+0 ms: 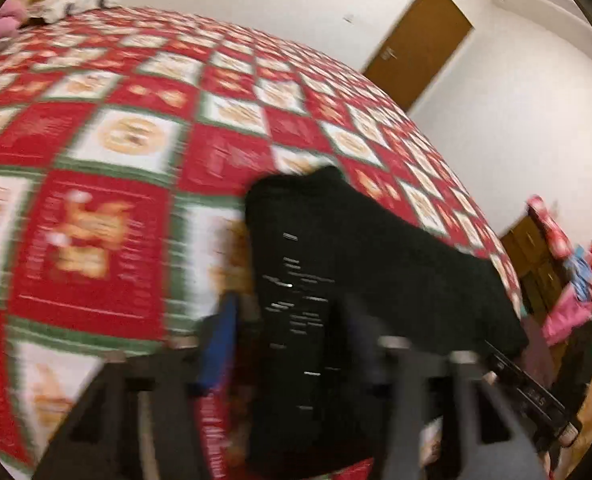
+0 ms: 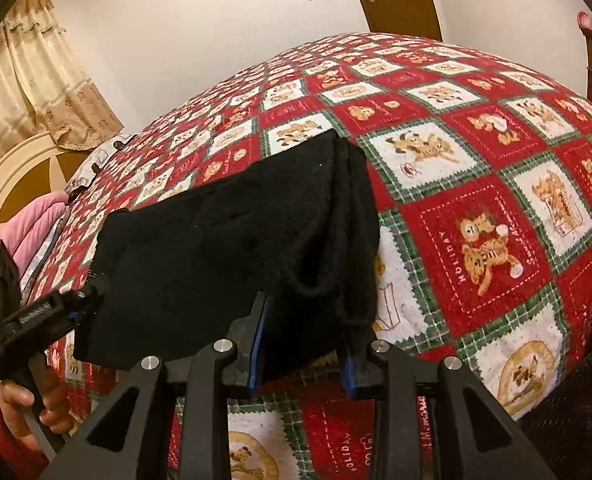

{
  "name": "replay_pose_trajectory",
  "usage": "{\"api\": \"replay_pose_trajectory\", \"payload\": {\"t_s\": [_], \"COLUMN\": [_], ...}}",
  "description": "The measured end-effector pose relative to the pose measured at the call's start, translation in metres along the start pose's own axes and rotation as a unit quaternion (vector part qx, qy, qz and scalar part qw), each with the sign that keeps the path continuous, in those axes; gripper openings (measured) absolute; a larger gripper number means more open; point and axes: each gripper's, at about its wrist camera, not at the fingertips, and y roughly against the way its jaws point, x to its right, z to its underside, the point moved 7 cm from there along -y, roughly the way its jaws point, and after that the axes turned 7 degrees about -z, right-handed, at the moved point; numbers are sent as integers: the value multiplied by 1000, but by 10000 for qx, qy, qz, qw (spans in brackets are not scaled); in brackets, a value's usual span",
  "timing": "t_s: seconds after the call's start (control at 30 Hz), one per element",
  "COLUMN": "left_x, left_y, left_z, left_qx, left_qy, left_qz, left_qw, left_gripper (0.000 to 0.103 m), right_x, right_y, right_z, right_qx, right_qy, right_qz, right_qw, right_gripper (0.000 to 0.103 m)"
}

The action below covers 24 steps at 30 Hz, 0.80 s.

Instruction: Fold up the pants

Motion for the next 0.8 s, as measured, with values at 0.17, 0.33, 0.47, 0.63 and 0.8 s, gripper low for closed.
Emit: {"api": "replay_pose_trajectory", "payload": {"t_s": [0.17,0.33,0.47,0.63,0.8], "left_x": [5,-2,6,-1,-42], "left_y": [-3,5,29,63,90], "left_z": [4,0,-13,-43,-72], "left_qx": [142,91,477,915,1245], "left_qy": [86,483,156,-134,-38], "left_qz": [36,253,149,-166,-634], "left_qw": [9999,9985,9986,9956,9902], "left_gripper": [28,12,11,11,11], "right_x": [6,-2,-28,-75,-134], "right_y": [-5,-1,15,20,1], "right_z": [3,-2,-21,-52,-68], "right_qx": [-49,-64,191,375,400], "right_qy": [-117,81,500,844,1326], "right_qz": [-51,111,117,-320,-706], "right_qw": [9999,9999,9985,9952,9878], "right_gripper": [32,32,31,31,31]}}
